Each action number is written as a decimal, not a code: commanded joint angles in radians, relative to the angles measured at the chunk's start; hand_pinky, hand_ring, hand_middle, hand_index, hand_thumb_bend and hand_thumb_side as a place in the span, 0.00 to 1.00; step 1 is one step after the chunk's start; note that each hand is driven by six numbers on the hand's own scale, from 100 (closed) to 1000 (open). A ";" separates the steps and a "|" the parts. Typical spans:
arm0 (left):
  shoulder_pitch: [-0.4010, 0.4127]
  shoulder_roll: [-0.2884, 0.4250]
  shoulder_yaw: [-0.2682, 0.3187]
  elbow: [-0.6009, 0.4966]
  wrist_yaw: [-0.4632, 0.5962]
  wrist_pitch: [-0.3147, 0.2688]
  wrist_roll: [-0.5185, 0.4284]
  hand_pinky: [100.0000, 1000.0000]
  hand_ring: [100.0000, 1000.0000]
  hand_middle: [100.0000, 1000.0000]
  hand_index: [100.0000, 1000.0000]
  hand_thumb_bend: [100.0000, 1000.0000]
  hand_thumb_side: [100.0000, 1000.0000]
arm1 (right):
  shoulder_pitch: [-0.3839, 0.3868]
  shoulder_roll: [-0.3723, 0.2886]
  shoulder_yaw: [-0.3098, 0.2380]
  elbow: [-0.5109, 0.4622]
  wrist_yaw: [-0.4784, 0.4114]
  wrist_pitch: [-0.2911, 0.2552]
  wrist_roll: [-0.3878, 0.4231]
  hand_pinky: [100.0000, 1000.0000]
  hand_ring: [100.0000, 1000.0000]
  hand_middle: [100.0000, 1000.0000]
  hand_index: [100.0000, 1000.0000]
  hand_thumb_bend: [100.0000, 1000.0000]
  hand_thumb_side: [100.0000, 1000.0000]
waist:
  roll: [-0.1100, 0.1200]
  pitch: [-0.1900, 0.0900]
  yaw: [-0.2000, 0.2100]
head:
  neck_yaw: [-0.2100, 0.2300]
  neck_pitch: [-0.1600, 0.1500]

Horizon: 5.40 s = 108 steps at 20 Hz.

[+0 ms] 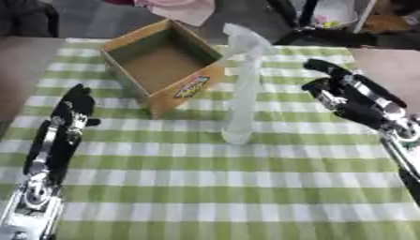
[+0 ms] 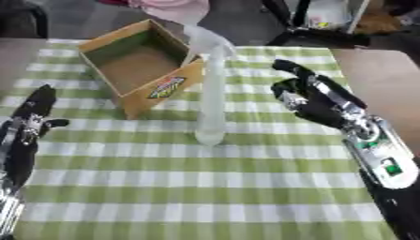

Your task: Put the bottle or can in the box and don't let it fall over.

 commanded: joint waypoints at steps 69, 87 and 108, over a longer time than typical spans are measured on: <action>-0.018 -0.006 -0.009 -0.023 0.006 -0.001 -0.013 0.70 1.00 1.00 0.90 0.38 0.82 | -0.144 0.140 0.113 0.158 0.218 -0.107 0.118 0.84 0.79 0.96 1.00 0.00 0.62 | 0.012 -0.011 0.024 | -0.014 0.017; -0.017 -0.008 -0.009 -0.023 0.006 0.000 -0.014 0.70 1.00 1.00 0.90 0.38 0.82 | -0.176 0.169 0.082 0.167 0.218 -0.103 0.075 0.84 0.79 0.97 1.00 0.00 0.61 | 0.016 -0.011 0.024 | -0.017 0.016; -0.016 -0.008 -0.009 -0.021 0.007 -0.001 -0.015 0.70 1.00 1.00 0.89 0.38 0.82 | -0.215 0.179 0.076 0.096 0.161 -0.084 0.057 0.84 0.79 0.97 1.00 0.00 0.58 | 0.014 -0.014 0.026 | -0.017 0.018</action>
